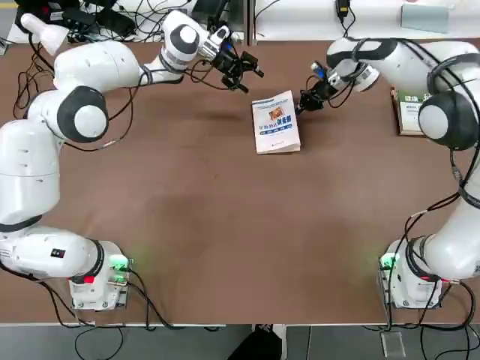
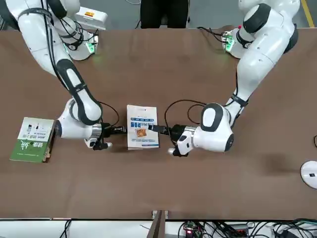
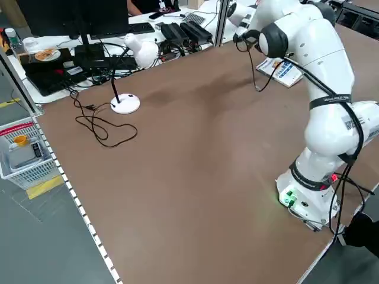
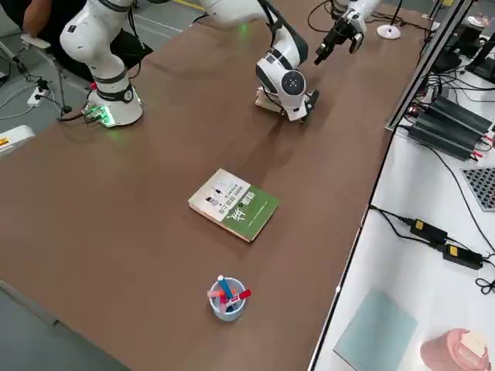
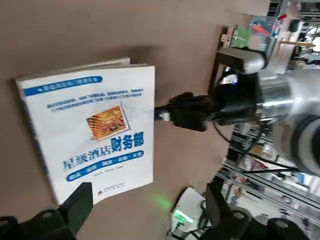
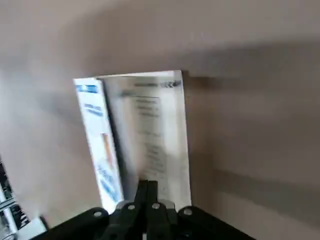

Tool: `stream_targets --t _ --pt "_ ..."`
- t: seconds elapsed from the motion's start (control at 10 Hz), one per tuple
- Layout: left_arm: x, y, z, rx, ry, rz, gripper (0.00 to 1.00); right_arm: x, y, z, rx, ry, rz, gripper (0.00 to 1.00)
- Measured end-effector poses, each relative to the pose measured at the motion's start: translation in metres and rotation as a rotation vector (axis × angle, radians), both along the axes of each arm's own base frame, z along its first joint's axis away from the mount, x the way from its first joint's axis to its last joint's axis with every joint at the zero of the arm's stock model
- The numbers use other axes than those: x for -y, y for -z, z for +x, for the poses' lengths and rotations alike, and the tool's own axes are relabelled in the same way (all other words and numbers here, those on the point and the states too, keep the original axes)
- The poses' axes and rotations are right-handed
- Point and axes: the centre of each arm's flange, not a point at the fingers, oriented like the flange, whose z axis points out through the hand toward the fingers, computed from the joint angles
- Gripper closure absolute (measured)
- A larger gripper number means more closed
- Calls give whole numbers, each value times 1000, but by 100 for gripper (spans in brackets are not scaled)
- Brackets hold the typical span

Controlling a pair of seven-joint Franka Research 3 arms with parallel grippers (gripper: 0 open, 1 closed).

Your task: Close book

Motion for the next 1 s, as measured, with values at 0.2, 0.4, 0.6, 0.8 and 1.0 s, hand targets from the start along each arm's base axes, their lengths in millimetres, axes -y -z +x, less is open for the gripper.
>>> stream_targets --t 0.2,0.4,0.6,0.8,1.0 --pt "-2 -15 1 48 17 64 0 21 -22 8 -12 1 30 99" --pt "-5 -28 2 114 46 132 0 43 -37 16 -19 -3 41 99" --pt "-9 -39 4 184 77 191 0 53 -44 21 -21 -6 47 99" --pt "-14 -50 6 249 98 263 0 56 -49 25 -6 -26 26 88" --pt "-22 -60 10 326 120 349 0 62 -56 31 28 -71 -33 82"
